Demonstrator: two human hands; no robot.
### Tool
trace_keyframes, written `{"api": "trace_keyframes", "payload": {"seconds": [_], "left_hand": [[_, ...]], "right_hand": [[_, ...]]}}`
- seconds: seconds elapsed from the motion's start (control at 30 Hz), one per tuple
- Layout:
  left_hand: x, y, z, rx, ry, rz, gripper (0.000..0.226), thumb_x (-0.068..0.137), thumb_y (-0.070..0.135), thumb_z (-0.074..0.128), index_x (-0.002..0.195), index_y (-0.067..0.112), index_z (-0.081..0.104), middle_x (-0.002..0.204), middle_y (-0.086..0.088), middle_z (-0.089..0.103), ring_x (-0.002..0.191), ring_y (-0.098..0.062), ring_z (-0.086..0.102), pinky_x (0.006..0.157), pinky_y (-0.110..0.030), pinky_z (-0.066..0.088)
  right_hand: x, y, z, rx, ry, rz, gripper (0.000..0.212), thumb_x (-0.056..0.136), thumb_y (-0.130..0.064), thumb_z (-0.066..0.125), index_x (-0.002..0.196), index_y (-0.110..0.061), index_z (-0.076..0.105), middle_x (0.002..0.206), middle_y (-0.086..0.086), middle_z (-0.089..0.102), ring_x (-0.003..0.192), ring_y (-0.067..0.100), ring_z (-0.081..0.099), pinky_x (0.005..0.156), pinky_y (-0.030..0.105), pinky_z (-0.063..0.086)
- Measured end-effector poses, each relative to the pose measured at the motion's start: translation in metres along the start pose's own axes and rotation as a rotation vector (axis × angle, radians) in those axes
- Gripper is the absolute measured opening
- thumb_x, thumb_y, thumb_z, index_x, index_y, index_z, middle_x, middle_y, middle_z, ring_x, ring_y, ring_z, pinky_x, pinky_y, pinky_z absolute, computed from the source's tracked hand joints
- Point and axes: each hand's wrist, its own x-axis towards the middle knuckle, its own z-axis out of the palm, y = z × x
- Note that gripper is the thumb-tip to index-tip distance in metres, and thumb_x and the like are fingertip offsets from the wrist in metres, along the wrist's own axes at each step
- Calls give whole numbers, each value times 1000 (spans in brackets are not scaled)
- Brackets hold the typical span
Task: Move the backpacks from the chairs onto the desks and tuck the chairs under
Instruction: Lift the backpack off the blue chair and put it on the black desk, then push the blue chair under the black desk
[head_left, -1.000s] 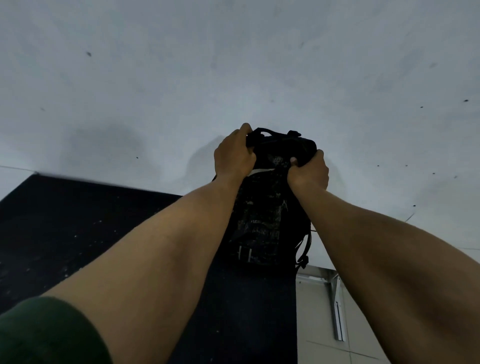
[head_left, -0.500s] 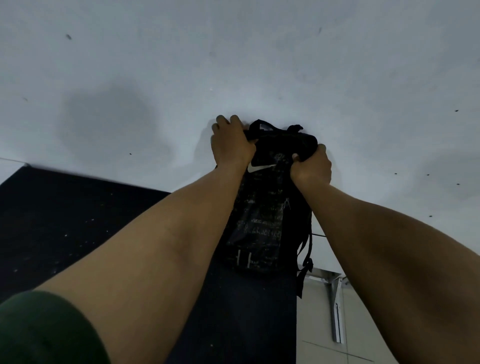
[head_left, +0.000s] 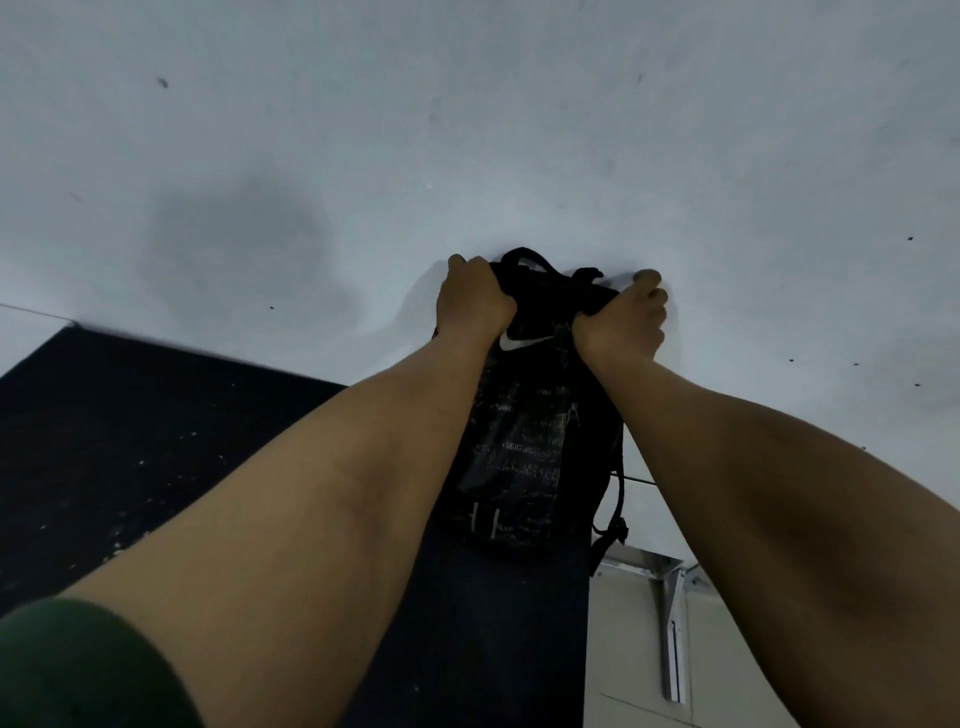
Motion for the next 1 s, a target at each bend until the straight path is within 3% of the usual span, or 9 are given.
{"api": "trace_keyframes", "payload": {"seconds": [0.1, 0.2, 0.33, 0.4, 0.5, 0.63, 0.73, 0.87, 1.0], "left_hand": [[-13, 0, -3, 85, -31, 45, 25, 82, 11, 55, 106, 5, 58, 122, -13, 46, 103, -26, 53, 74, -34, 48], [-26, -1, -5, 177, -50, 85, 43, 86, 19, 58, 127, 9, 52, 128, -14, 43, 117, -29, 45, 84, -37, 46], [-50, 1, -11, 200, -31, 86, 49, 87, 23, 59, 133, 11, 46, 130, -13, 44, 119, -29, 45, 85, -36, 42], [-65, 3, -12, 197, -42, 86, 42, 86, 25, 59, 125, 11, 51, 125, -13, 49, 113, -28, 50, 84, -36, 46], [-93, 2, -12, 214, -123, 84, 11, 85, 23, 58, 80, 14, 53, 100, -9, 63, 86, -22, 59, 65, -30, 46], [-139, -7, -2, 205, -390, 29, 23, 82, 22, 59, 63, 14, 49, 79, -9, 61, 73, -23, 59, 61, -30, 49], [-177, -24, 22, 241, -597, -12, 17, 87, 18, 56, 78, 6, 64, 91, -15, 66, 81, -25, 62, 76, -35, 55], [-237, -50, 61, 306, -788, -83, 23, 93, 9, 52, 109, 2, 66, 115, -14, 65, 102, -29, 63, 87, -35, 52], [-305, -78, 90, 344, -887, -139, 21, 91, 13, 56, 107, 8, 68, 112, -13, 67, 95, -28, 65, 78, -36, 52]], "right_hand": [[-13, -10, -5, -91, 23, -125, 74, 75, -16, 68, 139, -11, 33, 138, 14, 40, 127, 32, 41, 101, 42, 37], [-31, -14, -9, -126, 31, -290, 68, 76, -17, 65, 138, -11, 37, 135, 13, 43, 123, 31, 43, 99, 41, 37], [-58, -7, -14, -90, -63, -479, 47, 82, -20, 61, 126, -11, 48, 123, 11, 55, 111, 29, 53, 91, 42, 44], [-73, 2, -18, -73, -192, -519, 32, 85, -21, 59, 116, -13, 53, 112, 8, 60, 100, 26, 58, 84, 41, 49], [-98, 19, -23, -27, -396, -505, 14, 89, -18, 58, 98, -8, 60, 93, 7, 64, 84, 23, 62, 70, 36, 52], [-130, 53, -21, -117, -609, -421, 9, 88, -20, 60, 81, -15, 60, 81, 5, 62, 74, 23, 62, 68, 37, 56], [-154, 87, -14, -201, -779, -391, 18, 87, -23, 60, 70, -26, 55, 79, 4, 61, 76, 25, 63, 68, 36, 55], [-193, 139, 0, -325, -983, -318, 21, 90, -27, 63, 70, -21, 58, 76, 1, 59, 75, 20, 60, 64, 31, 49], [-241, 185, 11, -460, -1138, -277, 22, 87, -29, 67, 97, -11, 72, 94, 11, 68, 82, 25, 63, 73, 34, 53]]}}
